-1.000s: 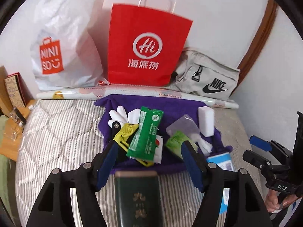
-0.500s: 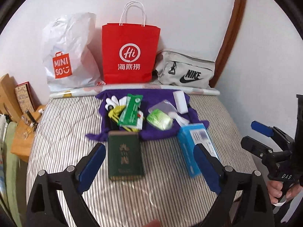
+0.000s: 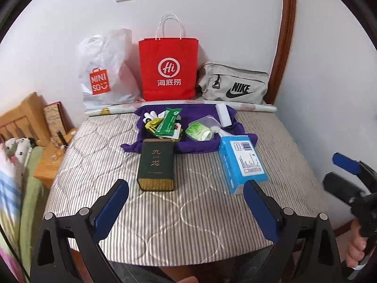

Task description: Organize soft objects

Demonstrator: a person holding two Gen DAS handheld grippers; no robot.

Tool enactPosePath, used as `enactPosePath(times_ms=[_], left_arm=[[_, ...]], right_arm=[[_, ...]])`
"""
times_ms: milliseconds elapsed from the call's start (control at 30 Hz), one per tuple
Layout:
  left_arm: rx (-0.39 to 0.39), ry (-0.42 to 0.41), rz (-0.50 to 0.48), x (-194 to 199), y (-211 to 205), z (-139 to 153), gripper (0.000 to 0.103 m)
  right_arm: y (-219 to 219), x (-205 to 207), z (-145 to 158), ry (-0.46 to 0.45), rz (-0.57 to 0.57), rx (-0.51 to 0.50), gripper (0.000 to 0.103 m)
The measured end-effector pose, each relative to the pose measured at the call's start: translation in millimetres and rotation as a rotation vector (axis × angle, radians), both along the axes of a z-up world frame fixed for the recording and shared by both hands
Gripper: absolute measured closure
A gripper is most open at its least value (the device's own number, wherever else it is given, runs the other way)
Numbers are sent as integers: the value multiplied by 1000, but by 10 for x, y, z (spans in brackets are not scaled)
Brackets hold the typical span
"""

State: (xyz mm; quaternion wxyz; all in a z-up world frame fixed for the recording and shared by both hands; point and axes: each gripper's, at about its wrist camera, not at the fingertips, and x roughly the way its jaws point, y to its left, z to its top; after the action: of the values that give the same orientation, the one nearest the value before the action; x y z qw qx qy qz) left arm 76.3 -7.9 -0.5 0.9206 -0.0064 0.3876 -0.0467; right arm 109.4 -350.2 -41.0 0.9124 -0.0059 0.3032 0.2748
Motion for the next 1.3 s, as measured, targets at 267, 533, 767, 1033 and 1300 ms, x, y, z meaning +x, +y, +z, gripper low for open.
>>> enactPosePath(times_ms=[267, 533, 767, 1033, 1300], left_arm=[[-10, -27, 11, -214, -40, 77, 5], [-16, -36, 27, -293, -11, 86, 5], [-20, -47, 30, -355, 3, 102, 5], [-21, -43, 26, -389, -3, 93, 5], [-35, -37, 34, -403, 33, 78, 5]], right_arm=[[-134, -199, -27, -11, -53, -9, 3], [-203, -293, -19, 2, -93, -17, 3], [-174, -325, -30, 7, -95, -30, 3], [-169, -346, -39, 9, -94, -33, 3], [-161, -384, -55, 8, -85, -32, 3]])
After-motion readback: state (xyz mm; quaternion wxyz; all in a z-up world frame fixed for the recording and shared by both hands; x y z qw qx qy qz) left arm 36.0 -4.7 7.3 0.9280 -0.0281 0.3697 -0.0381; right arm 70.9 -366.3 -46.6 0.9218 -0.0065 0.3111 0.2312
